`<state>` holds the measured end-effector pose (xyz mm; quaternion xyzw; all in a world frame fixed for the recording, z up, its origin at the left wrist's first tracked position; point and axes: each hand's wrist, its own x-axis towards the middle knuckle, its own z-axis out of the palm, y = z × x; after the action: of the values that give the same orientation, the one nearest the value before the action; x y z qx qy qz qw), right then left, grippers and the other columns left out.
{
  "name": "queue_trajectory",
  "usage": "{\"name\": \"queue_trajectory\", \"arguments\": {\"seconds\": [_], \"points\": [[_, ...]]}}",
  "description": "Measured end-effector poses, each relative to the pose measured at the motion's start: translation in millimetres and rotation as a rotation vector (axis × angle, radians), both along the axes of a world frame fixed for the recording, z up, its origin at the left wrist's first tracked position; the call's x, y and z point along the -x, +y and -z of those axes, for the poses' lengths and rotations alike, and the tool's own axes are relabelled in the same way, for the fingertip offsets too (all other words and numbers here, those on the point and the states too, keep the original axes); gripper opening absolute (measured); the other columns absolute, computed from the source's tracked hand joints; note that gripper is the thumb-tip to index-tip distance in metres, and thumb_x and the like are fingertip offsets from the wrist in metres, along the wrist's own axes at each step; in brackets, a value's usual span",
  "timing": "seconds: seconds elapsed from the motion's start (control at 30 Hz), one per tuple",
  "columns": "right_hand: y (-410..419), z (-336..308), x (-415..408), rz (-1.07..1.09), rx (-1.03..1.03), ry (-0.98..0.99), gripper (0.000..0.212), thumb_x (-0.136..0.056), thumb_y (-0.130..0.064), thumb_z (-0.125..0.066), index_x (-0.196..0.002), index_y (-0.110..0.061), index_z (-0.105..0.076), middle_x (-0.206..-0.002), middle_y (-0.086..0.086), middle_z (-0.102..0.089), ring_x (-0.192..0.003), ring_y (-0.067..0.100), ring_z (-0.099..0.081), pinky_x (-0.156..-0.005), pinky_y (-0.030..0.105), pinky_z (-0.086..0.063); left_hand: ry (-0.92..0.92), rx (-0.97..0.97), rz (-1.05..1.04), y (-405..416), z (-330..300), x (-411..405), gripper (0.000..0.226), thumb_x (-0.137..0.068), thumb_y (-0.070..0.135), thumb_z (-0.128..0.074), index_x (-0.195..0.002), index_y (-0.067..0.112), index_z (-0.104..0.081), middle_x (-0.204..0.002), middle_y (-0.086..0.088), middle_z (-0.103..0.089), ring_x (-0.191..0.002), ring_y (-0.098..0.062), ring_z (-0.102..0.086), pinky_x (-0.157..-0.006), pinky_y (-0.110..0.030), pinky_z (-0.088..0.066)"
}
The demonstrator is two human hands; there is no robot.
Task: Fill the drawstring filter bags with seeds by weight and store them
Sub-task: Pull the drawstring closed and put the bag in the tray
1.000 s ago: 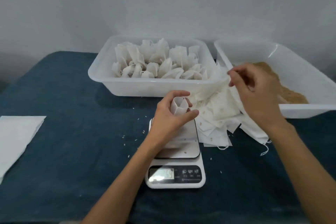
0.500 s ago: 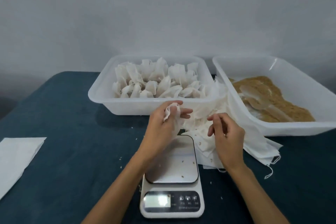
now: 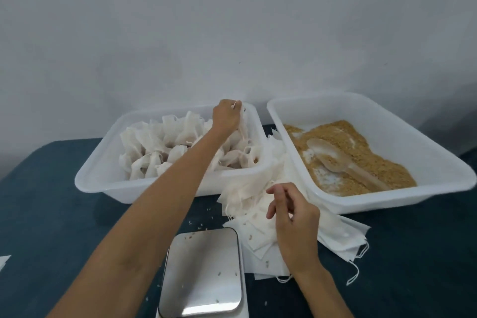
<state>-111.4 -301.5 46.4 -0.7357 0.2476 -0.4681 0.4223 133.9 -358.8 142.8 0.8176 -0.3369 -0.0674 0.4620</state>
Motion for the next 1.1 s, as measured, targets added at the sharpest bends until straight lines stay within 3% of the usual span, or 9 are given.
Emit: {"name": "queue_trajectory", "arguments": {"seconds": [0.1, 0.17, 0.3, 0.47, 0.6, 0.7, 0.8, 0.87, 1.1], "points": [[-3.1, -1.0, 0.1, 0.006, -0.007, -0.013, 0.022, -0.104, -0.042, -0.044, -0.091, -0.040, -0.062, -0.062, -0.006, -0.062, -0.046, 0.013, -0.053, -0.045, 0.013, -0.035, 0.066, -0.018, 0.055, -15.7, 16.0, -4.3, 0.031, -0.108, 0.014, -0.044, -0.082, 0.007, -0.060, -0.080, -0.020, -0.053, -0.080, -0.039, -0.067, -0.083, -0.051, -0.059], [-4.2, -1.2, 0.1, 0.004, -0.009, -0.016, 0.022, -0.104, -0.042, -0.044, -0.091, -0.040, -0.062, -0.062, -0.006, -0.061, -0.047, 0.014, -0.054, -0.045, 0.014, -0.036, 0.063, -0.061, 0.083, -22.9, 24.0, -5.8, 0.033, -0.107, 0.011, -0.044, -0.076, 0.006, -0.056, -0.076, -0.019, -0.050, -0.074, -0.030, -0.059, -0.081, -0.046, -0.058], [-4.6, -0.9, 1.2, -0.001, -0.018, -0.014, 0.023, -0.104, -0.042, -0.044, -0.091, -0.039, -0.062, -0.062, -0.006, -0.062, -0.048, 0.014, -0.055, -0.046, 0.014, -0.037, -0.073, -0.301, 0.127, -23.2, 34.6, -5.6, 0.050, -0.102, 0.004, -0.045, -0.056, 0.013, -0.026, -0.058, -0.005, -0.029, -0.057, -0.021, -0.029, -0.054, -0.033, -0.025], [-6.4, 0.1, 2.0, 0.007, -0.024, 0.001, 0.022, -0.106, -0.034, -0.046, -0.091, -0.037, -0.063, -0.061, -0.007, -0.062, -0.050, 0.015, -0.056, -0.046, 0.015, -0.038, -0.068, -0.316, 0.124, -18.3, 33.4, -4.0, 0.043, -0.092, 0.002, -0.049, -0.058, 0.014, -0.026, -0.059, -0.003, -0.029, -0.056, -0.018, -0.027, -0.052, -0.030, -0.023], [-6.6, 0.9, 1.7, 0.005, -0.026, 0.011, 0.022, -0.106, -0.030, -0.048, -0.090, -0.035, -0.063, -0.061, -0.007, -0.062, -0.050, 0.015, -0.056, -0.047, 0.014, -0.038, -0.096, -0.318, 0.111, -3.4, 18.7, 2.7, 0.014, -0.095, 0.009, -0.059, -0.083, 0.004, -0.062, -0.084, -0.017, -0.057, -0.082, -0.027, -0.053, -0.072, -0.032, -0.042], [-7.2, 1.2, 1.7, 0.006, -0.013, 0.009, 0.022, -0.106, -0.030, -0.048, -0.090, -0.034, -0.063, -0.061, -0.007, -0.061, -0.051, 0.015, -0.056, -0.047, 0.013, -0.036, -0.198, -0.190, 0.108, 21.7, 5.3, 9.7, 0.025, -0.102, 0.017, -0.062, -0.119, 0.000, -0.068, -0.118, -0.013, -0.069, -0.112, -0.027, -0.062, -0.097, -0.032, -0.046], [-6.0, 2.2, 2.1, -0.019, -0.001, 0.022, 0.023, -0.106, -0.030, -0.048, -0.089, -0.034, -0.063, -0.062, -0.005, -0.061, -0.051, 0.013, -0.055, -0.048, 0.011, -0.035, -0.206, 0.064, 0.080, 82.9, -3.0, 29.8, 0.018, -0.102, 0.018, -0.061, -0.093, 0.009, -0.073, -0.089, -0.001, -0.073, -0.078, -0.011, -0.062, -0.070, -0.011, -0.043], [-4.9, 4.5, 1.1, -0.039, 0.009, 0.044, 0.023, -0.106, -0.032, -0.048, -0.090, -0.032, -0.064, -0.062, -0.005, -0.062, -0.051, 0.010, -0.055, -0.050, 0.009, -0.036, -0.144, 0.162, 0.031, 139.5, 7.3, 41.2, 0.024, -0.104, 0.021, -0.060, -0.084, 0.014, -0.072, -0.070, 0.010, -0.065, -0.059, -0.004, -0.052, -0.059, -0.012, -0.040], [7.0, 20.4, -1.9, -0.118, 0.037, 0.126, 0.025, -0.106, -0.034, -0.048, -0.086, -0.031, -0.064, -0.057, -0.007, -0.060, -0.048, 0.011, -0.057, -0.050, 0.015, -0.043, -0.002, 0.185, -0.242, 296.7, 101.3, 75.9, 0.041, -0.105, 0.028, -0.057, -0.068, 0.010, -0.055, -0.059, -0.001, -0.048, -0.054, -0.008, -0.037, -0.051, -0.022, -0.032]]}}
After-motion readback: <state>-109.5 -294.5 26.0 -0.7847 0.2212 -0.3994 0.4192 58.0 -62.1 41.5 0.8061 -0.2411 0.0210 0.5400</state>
